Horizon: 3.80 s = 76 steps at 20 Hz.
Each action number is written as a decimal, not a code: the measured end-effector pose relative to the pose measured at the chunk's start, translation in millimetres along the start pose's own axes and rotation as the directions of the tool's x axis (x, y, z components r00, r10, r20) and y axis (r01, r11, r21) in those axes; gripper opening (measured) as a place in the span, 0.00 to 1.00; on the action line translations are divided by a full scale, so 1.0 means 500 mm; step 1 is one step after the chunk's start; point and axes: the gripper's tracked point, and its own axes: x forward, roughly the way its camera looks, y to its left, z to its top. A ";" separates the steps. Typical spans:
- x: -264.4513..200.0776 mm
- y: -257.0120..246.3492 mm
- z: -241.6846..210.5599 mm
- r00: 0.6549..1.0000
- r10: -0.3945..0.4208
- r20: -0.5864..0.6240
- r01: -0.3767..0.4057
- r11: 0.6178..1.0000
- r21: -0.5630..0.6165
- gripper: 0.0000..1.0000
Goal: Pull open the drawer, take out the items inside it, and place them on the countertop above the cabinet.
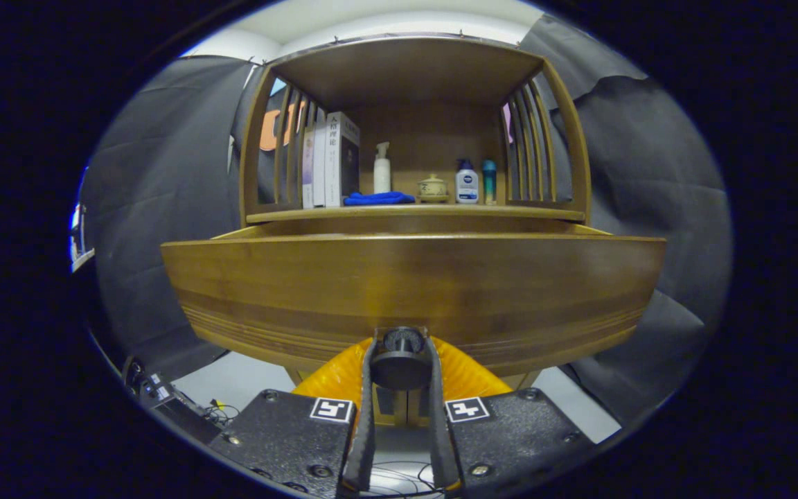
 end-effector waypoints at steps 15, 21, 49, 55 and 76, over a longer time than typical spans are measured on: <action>-0.067 0.014 -0.038 0.994 0.002 -0.111 -0.001 1.000 0.002 0.43; -0.124 0.013 0.032 0.991 -0.021 -0.133 0.025 0.999 0.030 0.85; 0.115 0.043 0.145 0.809 0.094 -0.580 -0.098 0.995 0.025 0.99; 0.159 0.034 0.092 0.705 0.050 -0.708 -0.044 0.999 0.026 0.98; 0.163 0.011 0.017 0.510 -0.043 -0.859 0.014 0.999 -0.041 0.51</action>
